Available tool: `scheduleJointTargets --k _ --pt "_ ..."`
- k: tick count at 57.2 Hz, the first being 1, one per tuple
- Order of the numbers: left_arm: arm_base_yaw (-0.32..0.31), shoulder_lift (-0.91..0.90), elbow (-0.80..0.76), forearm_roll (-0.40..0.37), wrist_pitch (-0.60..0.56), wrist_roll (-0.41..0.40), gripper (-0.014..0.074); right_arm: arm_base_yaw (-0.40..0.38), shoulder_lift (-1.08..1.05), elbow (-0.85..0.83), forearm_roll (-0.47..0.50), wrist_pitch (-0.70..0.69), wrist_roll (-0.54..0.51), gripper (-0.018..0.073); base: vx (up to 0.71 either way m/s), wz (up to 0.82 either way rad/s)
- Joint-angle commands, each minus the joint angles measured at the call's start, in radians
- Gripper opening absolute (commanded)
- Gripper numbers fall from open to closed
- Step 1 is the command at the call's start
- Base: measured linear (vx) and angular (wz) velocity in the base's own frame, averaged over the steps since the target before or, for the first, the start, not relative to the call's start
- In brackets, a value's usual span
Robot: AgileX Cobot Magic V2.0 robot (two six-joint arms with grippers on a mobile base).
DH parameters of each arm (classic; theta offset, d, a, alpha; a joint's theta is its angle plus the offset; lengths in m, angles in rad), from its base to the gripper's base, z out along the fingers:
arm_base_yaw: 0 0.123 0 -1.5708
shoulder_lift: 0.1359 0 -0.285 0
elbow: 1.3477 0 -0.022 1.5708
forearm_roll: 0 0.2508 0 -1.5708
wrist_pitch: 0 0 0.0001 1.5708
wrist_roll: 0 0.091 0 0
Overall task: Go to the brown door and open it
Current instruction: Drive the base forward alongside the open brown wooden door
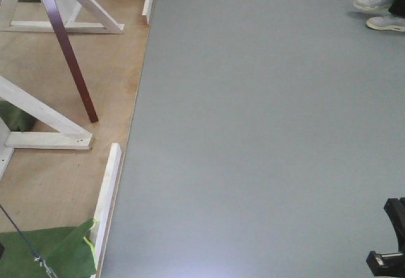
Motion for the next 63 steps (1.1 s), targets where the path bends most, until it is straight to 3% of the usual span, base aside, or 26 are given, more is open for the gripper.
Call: scheduleJointTargets --k 1,63 --pt "0.000 -0.013 -0.023 -0.004 -0.093 -0.007 -0.0003 0.001 -0.006 0.003 -0.004 -0.080 -0.009 0.0000 0.21 0.13" --pt "0.000 -0.013 -0.023 -0.004 -0.093 -0.007 -0.0003 0.001 -0.006 0.003 -0.004 -0.077 -0.009 0.0000 0.29 0.01"
